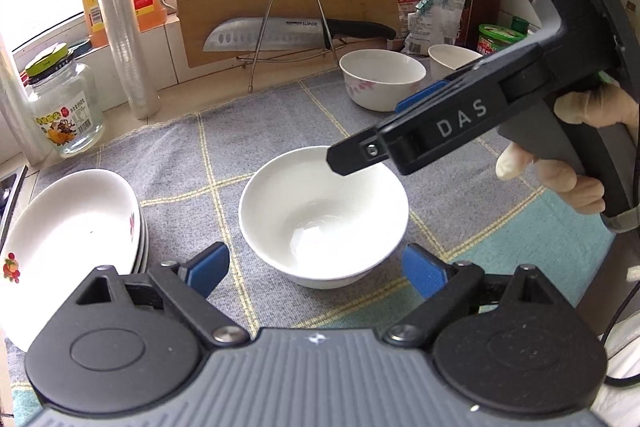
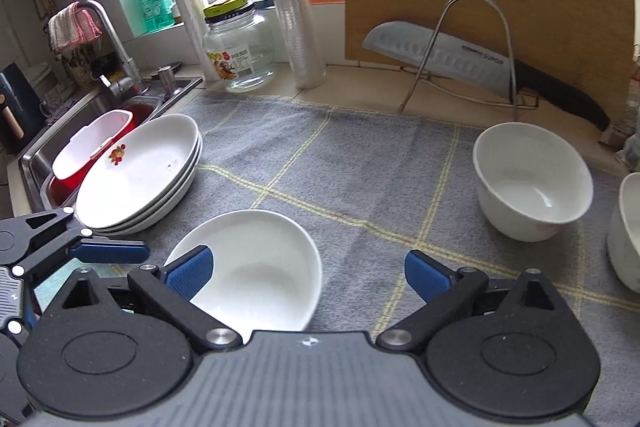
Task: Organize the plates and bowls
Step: 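Lower the bowl onto the towel beside the plates and open the right gripper, then move the left gripper to another white floral bowl and grasp its rim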
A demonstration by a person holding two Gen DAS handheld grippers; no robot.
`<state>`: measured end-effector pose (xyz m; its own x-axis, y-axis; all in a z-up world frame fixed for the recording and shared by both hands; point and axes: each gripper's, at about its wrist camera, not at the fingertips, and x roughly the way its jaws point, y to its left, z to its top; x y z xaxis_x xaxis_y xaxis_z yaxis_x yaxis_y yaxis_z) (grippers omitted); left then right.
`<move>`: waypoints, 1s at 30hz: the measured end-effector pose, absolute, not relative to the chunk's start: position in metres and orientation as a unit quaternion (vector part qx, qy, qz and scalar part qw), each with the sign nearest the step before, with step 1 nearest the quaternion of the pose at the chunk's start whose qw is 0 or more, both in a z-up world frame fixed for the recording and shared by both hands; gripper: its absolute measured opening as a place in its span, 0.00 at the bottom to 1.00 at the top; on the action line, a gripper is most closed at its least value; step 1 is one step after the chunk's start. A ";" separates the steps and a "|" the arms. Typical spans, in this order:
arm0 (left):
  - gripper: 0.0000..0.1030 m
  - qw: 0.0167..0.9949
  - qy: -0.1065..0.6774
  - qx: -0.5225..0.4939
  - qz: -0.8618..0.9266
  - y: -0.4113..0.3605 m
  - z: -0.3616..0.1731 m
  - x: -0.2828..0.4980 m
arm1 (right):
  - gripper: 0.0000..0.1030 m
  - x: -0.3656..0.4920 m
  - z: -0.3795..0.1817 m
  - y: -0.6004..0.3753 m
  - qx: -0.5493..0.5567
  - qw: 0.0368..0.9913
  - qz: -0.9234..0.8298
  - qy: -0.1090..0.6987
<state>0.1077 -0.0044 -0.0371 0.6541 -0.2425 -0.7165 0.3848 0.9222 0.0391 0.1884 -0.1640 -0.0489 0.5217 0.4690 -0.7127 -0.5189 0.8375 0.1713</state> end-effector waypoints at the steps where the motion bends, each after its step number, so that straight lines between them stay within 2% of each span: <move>1: 0.91 0.905 0.377 0.091 -0.174 -0.005 -0.034 0.108 | 1.00 0.187 -0.047 -0.168 -0.038 0.878 0.272 0.391; 8: 0.91 0.891 0.395 0.109 -0.194 -0.023 -0.028 0.117 | 1.00 0.186 -0.046 -0.205 -0.070 0.910 0.192 0.361; 16: 0.91 0.889 0.396 0.114 -0.202 -0.045 -0.022 0.138 | 1.00 0.187 -0.063 -0.253 -0.074 0.913 0.140 0.375; 30: 0.91 0.885 0.407 0.119 -0.190 -0.088 -0.018 0.214 | 1.00 0.200 -0.085 -0.281 -0.085 0.910 0.147 0.377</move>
